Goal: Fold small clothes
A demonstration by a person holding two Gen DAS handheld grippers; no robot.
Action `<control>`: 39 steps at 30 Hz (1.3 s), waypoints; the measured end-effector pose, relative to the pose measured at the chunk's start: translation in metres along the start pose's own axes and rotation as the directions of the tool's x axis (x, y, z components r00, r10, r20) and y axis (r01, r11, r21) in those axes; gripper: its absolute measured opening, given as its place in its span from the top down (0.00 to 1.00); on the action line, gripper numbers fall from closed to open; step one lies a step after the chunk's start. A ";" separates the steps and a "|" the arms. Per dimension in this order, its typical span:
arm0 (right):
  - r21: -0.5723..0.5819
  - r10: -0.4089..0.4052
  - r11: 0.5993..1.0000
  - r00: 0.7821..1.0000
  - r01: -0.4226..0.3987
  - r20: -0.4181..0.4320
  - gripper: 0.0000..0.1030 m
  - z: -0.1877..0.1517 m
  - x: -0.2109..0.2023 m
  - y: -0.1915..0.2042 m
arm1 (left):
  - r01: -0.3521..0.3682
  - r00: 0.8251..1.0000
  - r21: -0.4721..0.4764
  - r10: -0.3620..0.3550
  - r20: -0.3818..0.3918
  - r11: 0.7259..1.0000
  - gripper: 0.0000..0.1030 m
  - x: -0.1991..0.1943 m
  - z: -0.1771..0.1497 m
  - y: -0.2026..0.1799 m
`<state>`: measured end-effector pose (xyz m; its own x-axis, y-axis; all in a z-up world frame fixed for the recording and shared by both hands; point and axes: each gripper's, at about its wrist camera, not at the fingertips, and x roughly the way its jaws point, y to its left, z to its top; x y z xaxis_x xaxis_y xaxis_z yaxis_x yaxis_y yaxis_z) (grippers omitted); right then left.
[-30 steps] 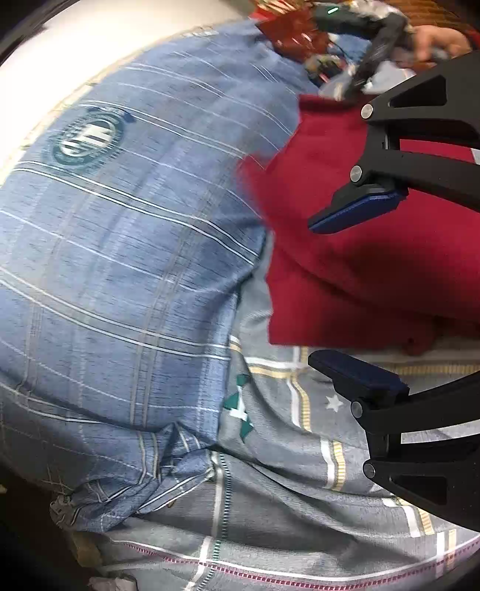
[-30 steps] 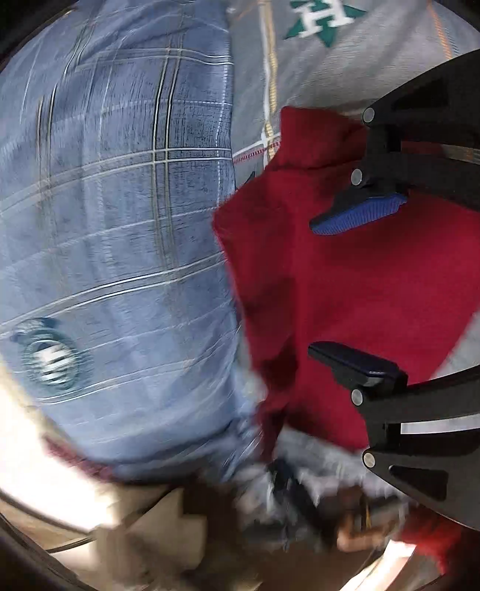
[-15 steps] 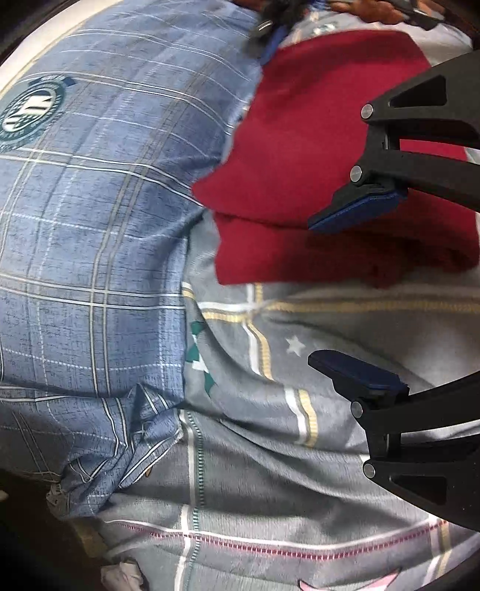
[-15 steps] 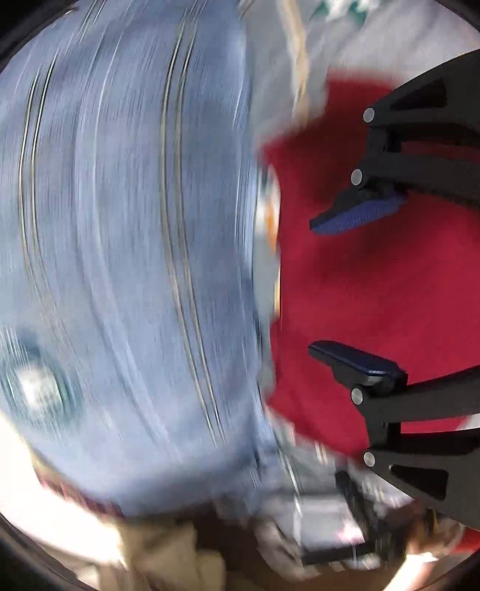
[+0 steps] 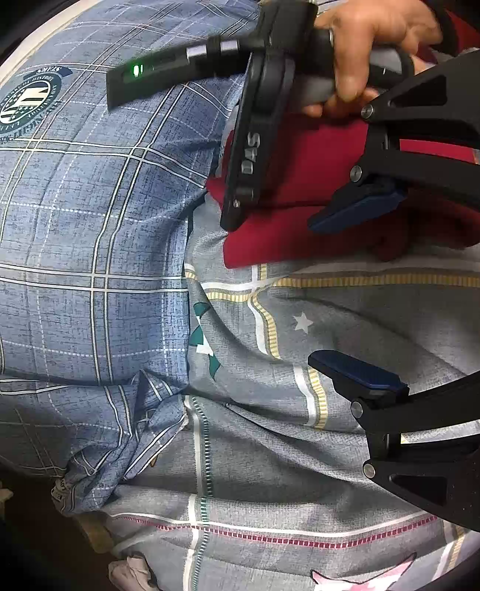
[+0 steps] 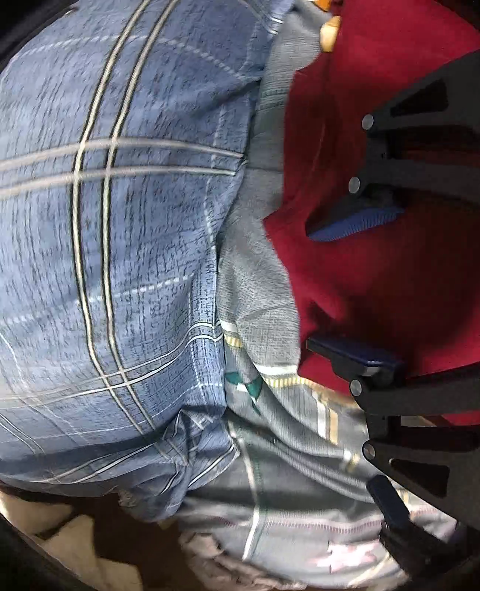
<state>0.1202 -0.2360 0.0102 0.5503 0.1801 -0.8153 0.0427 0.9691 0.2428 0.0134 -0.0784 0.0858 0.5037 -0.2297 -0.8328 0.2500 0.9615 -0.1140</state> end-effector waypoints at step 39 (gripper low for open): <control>0.210 -0.394 0.908 0.910 0.363 0.129 0.44 -0.122 -0.201 -0.185 | 0.083 0.996 -0.014 -0.084 -0.034 0.996 0.31 0.014 -0.007 -0.012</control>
<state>-0.1004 -0.4308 0.0653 0.5915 -0.2392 -0.7700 0.4137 0.9098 0.0351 0.0115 -0.0923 0.0713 0.4527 -0.3042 -0.8382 0.2797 0.9410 -0.1905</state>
